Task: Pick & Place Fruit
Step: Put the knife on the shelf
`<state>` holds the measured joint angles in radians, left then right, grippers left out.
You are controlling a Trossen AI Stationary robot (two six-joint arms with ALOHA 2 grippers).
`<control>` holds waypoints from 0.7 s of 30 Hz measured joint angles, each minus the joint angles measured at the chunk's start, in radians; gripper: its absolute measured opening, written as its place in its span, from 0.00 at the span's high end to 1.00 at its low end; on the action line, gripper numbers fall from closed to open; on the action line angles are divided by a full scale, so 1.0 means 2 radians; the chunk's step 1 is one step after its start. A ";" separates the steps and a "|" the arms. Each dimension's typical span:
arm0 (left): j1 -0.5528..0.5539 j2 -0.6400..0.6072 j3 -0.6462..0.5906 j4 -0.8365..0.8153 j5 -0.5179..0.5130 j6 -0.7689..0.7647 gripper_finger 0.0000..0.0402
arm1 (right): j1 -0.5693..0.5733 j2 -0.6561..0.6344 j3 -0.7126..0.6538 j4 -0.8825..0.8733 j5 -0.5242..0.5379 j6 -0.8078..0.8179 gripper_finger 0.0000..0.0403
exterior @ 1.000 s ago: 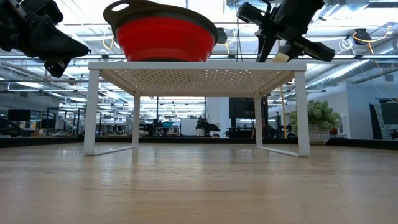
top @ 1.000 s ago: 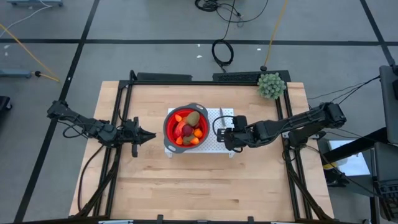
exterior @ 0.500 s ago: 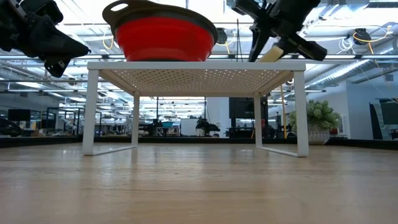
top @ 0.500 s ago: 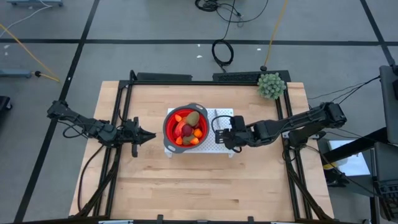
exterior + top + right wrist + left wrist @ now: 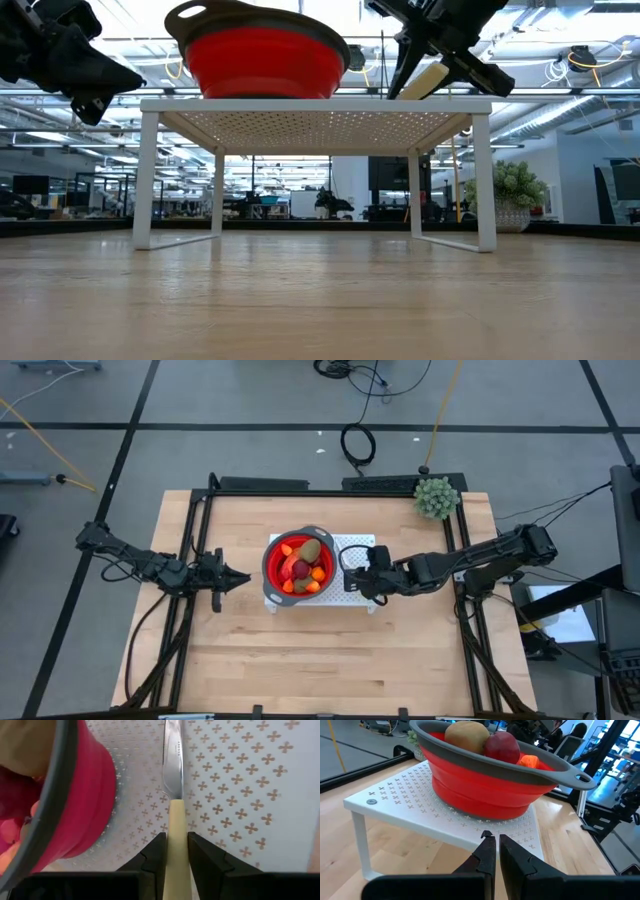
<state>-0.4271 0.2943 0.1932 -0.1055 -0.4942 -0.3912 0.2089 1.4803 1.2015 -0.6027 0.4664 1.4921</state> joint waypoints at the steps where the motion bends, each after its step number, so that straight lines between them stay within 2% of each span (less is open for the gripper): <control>1: 0.000 0.000 0.000 0.000 0.000 0.000 0.95 | 0.000 0.000 0.000 0.003 0.000 -0.004 0.82; 21: 0.000 0.000 0.000 -0.003 0.000 -0.004 0.95 | 0.000 0.000 0.001 0.004 0.000 -0.020 0.82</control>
<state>-0.4271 0.2943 0.1932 -0.1108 -0.4946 -0.3982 0.2089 1.4799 1.2030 -0.5949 0.4673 1.4528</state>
